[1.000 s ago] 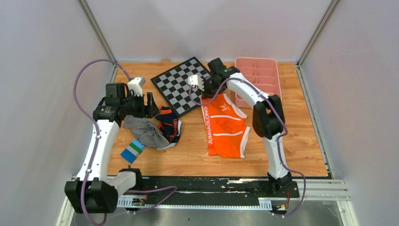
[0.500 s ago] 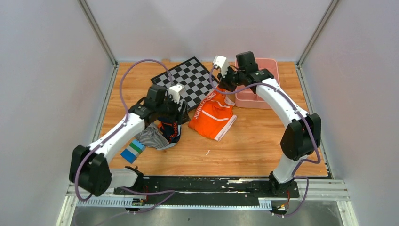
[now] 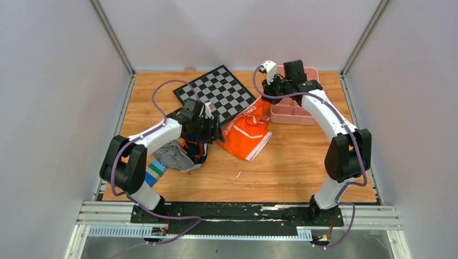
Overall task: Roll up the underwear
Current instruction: Flatten out the underwear at the center of the board.
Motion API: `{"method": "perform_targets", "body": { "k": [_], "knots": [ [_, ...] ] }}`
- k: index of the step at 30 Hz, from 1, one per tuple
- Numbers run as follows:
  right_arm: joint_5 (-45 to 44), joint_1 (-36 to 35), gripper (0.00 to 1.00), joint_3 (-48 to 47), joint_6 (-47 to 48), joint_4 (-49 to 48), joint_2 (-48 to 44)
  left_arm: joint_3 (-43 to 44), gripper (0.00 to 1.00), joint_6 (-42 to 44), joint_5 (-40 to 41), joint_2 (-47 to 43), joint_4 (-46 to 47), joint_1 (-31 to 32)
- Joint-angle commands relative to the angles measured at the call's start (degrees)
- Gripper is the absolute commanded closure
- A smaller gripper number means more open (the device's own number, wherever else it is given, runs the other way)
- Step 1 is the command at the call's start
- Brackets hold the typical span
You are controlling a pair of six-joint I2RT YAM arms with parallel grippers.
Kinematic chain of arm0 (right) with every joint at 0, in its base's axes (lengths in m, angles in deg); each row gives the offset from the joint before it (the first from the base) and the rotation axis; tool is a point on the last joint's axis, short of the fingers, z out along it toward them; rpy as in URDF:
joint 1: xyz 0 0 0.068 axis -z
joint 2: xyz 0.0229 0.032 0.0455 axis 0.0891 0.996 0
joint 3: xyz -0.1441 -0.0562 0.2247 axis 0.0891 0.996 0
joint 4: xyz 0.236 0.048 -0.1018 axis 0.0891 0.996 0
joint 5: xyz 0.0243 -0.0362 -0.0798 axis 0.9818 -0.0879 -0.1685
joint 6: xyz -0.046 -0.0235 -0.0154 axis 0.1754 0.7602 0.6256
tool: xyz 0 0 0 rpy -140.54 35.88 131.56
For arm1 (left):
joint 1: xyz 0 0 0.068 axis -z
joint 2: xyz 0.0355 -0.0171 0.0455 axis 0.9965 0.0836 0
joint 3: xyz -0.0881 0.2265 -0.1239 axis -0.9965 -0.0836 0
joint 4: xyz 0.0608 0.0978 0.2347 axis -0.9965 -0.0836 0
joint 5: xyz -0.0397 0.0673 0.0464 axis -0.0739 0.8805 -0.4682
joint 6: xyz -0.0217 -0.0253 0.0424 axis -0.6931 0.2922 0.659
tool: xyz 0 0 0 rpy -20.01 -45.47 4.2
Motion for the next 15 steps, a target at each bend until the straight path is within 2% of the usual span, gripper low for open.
{"method": "perform_targets", "body": {
  "k": [1,3,5,11,15],
  "knots": [
    [1.8,-0.78,1.0,-1.58,-3.61,-2.45,-0.01,-0.69,0.26,-21.71,-0.31,2.06,1.59,-0.16],
    [1.96,-0.74,1.0,-1.81,-3.76,-2.1,0.3,-3.21,0.26,-30.36,1.04,2.87,6.57,-0.17],
    [2.18,-0.63,1.0,-1.84,-3.87,-2.14,0.25,-3.49,0.29,-34.3,1.8,4.57,11.81,0.13],
    [3.35,-0.25,1.0,-3.33,-4.43,-1.5,1.54,2.11,0.3,-32.92,11.71,7.07,4.4,0.59],
    [3.68,-0.25,1.0,-4.03,-4.68,-1.53,2.44,1.0,0.35,-36.07,13.17,6.83,3.17,0.81]
  ]
}}
